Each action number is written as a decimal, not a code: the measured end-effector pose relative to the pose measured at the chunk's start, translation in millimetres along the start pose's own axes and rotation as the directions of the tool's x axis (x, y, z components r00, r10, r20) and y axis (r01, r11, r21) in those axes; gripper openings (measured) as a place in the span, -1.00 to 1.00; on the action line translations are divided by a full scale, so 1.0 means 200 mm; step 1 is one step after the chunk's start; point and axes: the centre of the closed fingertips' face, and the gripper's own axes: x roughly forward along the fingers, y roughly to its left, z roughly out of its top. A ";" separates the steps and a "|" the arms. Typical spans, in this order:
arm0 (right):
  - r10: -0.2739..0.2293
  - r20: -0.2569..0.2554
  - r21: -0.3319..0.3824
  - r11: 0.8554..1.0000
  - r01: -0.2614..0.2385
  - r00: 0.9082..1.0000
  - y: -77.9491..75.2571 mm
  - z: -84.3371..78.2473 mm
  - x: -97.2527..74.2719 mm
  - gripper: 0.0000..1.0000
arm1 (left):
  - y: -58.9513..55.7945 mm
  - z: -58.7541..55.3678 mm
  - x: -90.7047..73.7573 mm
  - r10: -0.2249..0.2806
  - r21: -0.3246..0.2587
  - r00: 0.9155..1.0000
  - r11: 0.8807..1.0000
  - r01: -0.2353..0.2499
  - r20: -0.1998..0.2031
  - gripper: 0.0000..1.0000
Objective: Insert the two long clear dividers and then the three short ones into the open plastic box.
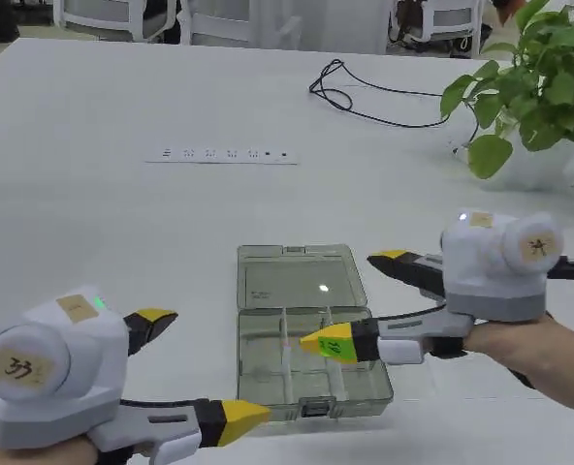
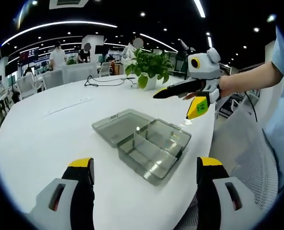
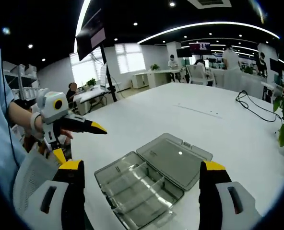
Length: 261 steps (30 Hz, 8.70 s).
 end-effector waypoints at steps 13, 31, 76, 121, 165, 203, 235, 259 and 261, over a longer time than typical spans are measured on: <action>0.005 -0.064 -0.056 0.998 -0.008 0.998 -0.04 -0.15 -0.20 1.00 | -0.03 0.04 -0.01 0.040 -0.008 0.999 0.999 -0.040 0.011 0.80; 0.032 -0.191 -0.133 0.989 -0.058 0.981 -0.10 -0.29 -0.33 1.00 | -0.07 0.08 0.00 0.048 0.013 0.999 0.999 -0.048 0.021 0.79; 0.047 -0.692 -0.374 0.830 -0.413 0.721 -0.24 -0.78 -0.21 -0.14 | -0.05 0.07 -0.01 0.055 0.007 0.998 0.998 -0.055 0.020 0.77; -0.065 -0.624 -0.509 0.790 -0.342 0.778 -0.20 -0.53 -0.30 -0.36 | -0.17 0.11 0.17 -0.038 -0.087 0.999 0.995 0.040 0.025 0.63; -0.109 -0.454 -0.776 0.536 -0.332 0.884 0.18 -0.09 -0.11 -0.36 | -0.41 0.24 0.34 -0.301 -0.531 0.946 0.786 0.317 0.119 -1.00; 0.316 -0.633 -0.298 0.744 -0.599 0.707 0.32 0.01 -0.20 -0.73 | -0.46 0.18 0.22 -0.414 0.011 0.905 0.910 0.415 0.097 -1.00; 0.194 -0.796 -0.302 0.693 -0.655 0.573 0.40 -0.03 -0.12 -0.96 | -0.43 0.13 0.19 -0.405 0.047 0.913 0.914 0.403 0.056 -1.00; 0.127 -0.805 -0.328 0.719 -0.613 0.580 0.38 -0.03 0.02 -0.96 | -0.19 0.05 0.14 -0.211 0.022 0.976 0.978 0.210 0.058 -0.17; 0.109 -0.799 -0.338 0.733 -0.591 0.592 0.37 -0.02 0.05 -0.96 | -0.16 0.04 0.13 -0.176 0.011 0.983 0.984 0.175 0.054 0.03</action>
